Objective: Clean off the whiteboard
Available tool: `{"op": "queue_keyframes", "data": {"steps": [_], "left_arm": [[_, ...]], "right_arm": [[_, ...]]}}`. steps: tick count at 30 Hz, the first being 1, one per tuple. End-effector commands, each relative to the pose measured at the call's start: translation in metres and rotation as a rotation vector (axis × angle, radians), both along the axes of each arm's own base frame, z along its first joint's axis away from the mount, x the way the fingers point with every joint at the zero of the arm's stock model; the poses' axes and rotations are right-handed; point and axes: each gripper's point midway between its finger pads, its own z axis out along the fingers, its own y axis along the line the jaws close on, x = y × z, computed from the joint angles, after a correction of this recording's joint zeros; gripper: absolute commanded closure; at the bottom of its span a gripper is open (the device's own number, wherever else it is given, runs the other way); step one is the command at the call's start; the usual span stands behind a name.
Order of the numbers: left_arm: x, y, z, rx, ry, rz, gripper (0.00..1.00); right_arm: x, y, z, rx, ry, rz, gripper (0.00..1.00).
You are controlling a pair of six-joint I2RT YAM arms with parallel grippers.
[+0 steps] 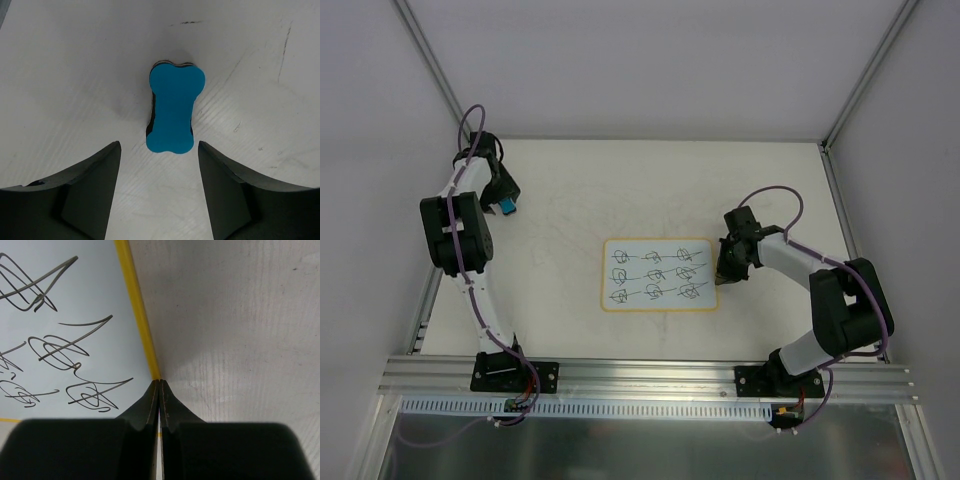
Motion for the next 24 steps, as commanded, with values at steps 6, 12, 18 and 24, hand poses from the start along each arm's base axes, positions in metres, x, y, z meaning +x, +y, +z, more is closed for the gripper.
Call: {"op": "queue_keyframes", "data": {"steps": [6, 12, 18, 24], "left_arm": [[0.020, 0.010, -0.004, 0.015, -0.014, 0.026, 0.43], [0.017, 0.010, -0.015, 0.016, 0.015, 0.017, 0.54], [0.014, 0.001, -0.002, -0.013, -0.009, -0.024, 0.71], [-0.006, -0.054, 0.024, -0.114, -0.047, -0.151, 0.84]], "right_arm": [[-0.012, 0.000, -0.004, -0.010, 0.023, 0.023, 0.99], [-0.012, 0.001, -0.005, -0.012, 0.029, 0.022, 0.99], [-0.010, 0.001, -0.004, -0.012, 0.022, 0.027, 0.99], [-0.008, 0.000, -0.004, -0.022, 0.015, 0.030, 0.99]]}}
